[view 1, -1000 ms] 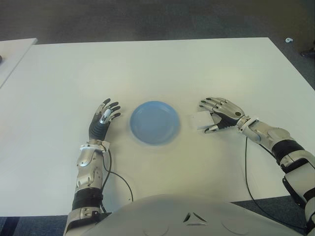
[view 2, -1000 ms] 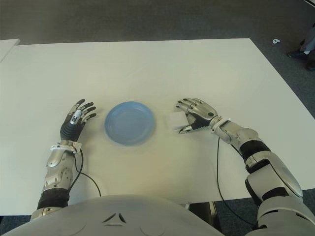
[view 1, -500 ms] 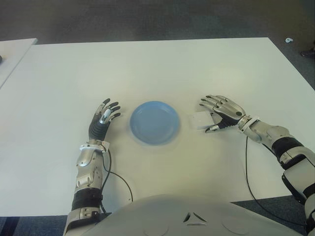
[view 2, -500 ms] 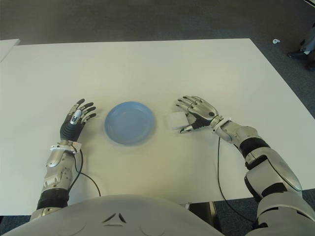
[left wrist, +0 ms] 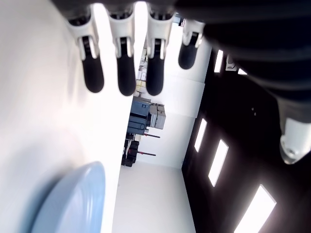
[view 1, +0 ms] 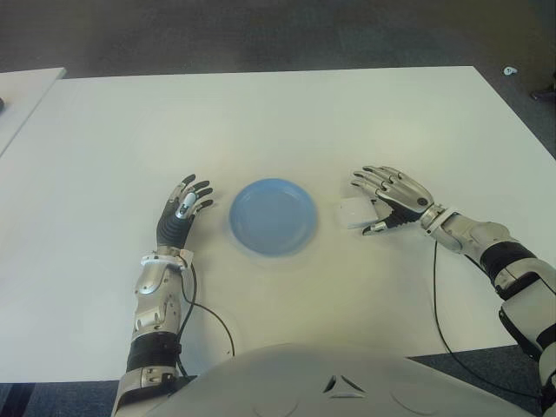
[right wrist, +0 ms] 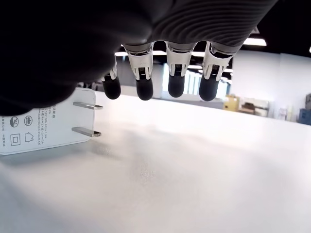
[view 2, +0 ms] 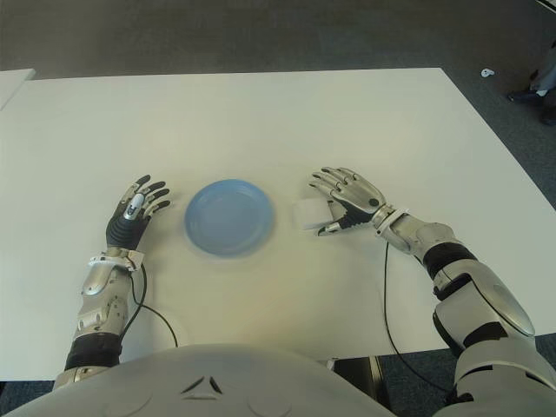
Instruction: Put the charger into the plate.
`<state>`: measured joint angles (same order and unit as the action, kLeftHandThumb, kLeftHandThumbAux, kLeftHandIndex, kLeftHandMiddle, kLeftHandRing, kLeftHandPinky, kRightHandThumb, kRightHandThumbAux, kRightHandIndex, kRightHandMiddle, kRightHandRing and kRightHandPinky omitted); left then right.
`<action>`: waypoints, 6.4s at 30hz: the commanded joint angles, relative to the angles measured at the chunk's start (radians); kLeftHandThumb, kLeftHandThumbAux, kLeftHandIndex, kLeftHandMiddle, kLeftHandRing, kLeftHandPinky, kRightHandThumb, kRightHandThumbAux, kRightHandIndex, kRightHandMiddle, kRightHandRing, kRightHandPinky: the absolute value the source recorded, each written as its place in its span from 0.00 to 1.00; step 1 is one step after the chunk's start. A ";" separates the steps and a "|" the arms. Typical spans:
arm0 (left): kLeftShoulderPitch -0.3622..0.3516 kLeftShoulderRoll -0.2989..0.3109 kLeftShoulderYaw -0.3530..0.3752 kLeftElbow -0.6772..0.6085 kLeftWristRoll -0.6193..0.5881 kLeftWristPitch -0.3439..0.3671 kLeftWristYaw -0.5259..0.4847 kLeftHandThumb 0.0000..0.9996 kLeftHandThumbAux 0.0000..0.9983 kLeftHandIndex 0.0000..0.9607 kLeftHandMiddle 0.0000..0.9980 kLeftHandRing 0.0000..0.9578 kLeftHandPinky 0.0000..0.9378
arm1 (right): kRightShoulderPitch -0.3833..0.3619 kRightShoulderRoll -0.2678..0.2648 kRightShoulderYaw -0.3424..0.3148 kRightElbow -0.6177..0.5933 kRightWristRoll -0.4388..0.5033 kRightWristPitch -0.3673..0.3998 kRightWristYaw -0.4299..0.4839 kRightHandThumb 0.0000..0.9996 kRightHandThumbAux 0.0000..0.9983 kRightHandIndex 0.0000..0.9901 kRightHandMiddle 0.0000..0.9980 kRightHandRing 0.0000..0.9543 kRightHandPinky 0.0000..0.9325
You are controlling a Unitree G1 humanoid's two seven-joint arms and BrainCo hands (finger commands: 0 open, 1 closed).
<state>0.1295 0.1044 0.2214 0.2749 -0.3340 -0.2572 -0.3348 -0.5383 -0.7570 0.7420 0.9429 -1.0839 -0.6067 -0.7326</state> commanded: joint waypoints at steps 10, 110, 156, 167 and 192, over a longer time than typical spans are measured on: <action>-0.003 -0.010 -0.007 0.003 0.005 0.016 0.003 0.00 0.48 0.14 0.25 0.27 0.29 | 0.033 -0.035 0.014 -0.051 -0.033 0.023 0.055 0.23 0.31 0.00 0.00 0.00 0.00; -0.010 -0.026 -0.020 -0.011 0.012 0.012 0.001 0.00 0.47 0.15 0.27 0.29 0.31 | 0.135 -0.116 -0.188 -0.454 0.069 -0.016 0.624 0.36 0.42 0.00 0.00 0.00 0.02; 0.011 -0.027 -0.031 -0.035 0.000 0.027 -0.006 0.00 0.47 0.15 0.27 0.29 0.30 | 0.076 -0.060 -0.082 -0.270 -0.010 0.005 0.464 0.39 0.44 0.01 0.03 0.03 0.05; 0.010 -0.027 -0.032 -0.032 -0.001 0.021 -0.012 0.00 0.47 0.15 0.27 0.28 0.30 | 0.069 -0.063 -0.068 -0.275 -0.017 0.012 0.453 0.38 0.44 0.01 0.03 0.03 0.06; 0.011 -0.034 -0.034 -0.041 -0.007 0.032 -0.006 0.00 0.47 0.16 0.27 0.29 0.30 | 0.084 -0.080 -0.133 -0.346 0.207 -0.100 0.728 0.47 0.45 0.03 0.12 0.17 0.28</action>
<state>0.1372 0.0760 0.1883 0.2367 -0.3351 -0.2381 -0.3352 -0.4975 -0.8400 0.6016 0.6080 -0.8957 -0.6810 -0.0698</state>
